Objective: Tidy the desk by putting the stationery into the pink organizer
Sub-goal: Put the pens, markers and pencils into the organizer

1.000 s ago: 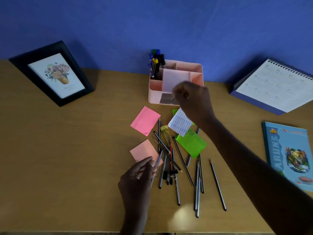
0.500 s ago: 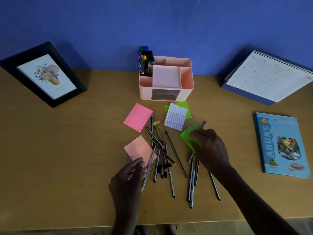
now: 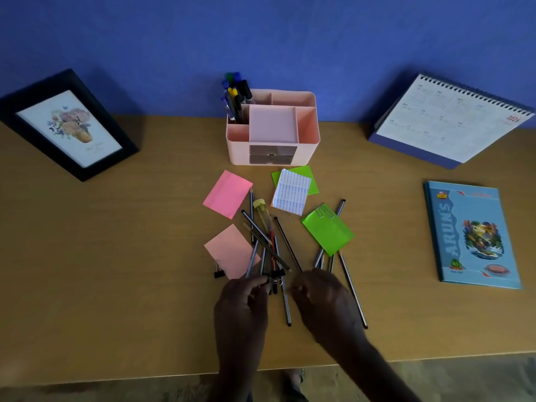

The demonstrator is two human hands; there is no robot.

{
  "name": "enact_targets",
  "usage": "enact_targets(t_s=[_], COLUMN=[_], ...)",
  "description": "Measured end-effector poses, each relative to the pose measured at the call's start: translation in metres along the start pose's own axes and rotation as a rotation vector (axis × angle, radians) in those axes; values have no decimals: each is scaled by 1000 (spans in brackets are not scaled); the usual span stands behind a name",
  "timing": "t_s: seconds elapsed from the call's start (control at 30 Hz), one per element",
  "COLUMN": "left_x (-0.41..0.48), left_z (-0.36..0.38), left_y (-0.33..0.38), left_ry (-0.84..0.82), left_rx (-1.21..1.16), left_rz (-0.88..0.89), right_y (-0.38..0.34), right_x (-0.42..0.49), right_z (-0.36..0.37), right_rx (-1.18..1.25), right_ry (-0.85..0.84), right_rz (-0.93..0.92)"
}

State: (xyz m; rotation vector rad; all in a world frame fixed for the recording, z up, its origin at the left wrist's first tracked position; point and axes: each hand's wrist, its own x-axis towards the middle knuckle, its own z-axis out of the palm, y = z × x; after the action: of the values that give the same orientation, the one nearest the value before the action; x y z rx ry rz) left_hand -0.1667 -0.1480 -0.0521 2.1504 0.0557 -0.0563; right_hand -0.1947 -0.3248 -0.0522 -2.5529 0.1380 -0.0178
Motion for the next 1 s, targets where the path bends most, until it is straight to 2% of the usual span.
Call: enact_targets(t_s=[0.1, 0.2, 0.4, 0.63, 0.77, 1.0], left_x=[-5, -8, -9, -11, -9, -7], left_z=[3, 5, 3, 9, 12, 17], left_y=[-6, -7, -3, 8, 14, 16], left_ry=[-12, -21, -12, -59, -97, -194], left_rx=[64, 78, 36, -94, -160, -213], left_rz=[5, -7, -57, -166, -246, -341], right_y=[-4, -5, -9, -12, -13, -15], right_x=[-23, -31, -34, -39, -39, -42], right_z=[23, 28, 20, 27, 27, 4], right_rx=[-11, -26, -57, -75, -116, -32], right_ry=[-80, -68, -20, -65, -137, -281], right_rz=[59, 144, 233, 291, 299, 324])
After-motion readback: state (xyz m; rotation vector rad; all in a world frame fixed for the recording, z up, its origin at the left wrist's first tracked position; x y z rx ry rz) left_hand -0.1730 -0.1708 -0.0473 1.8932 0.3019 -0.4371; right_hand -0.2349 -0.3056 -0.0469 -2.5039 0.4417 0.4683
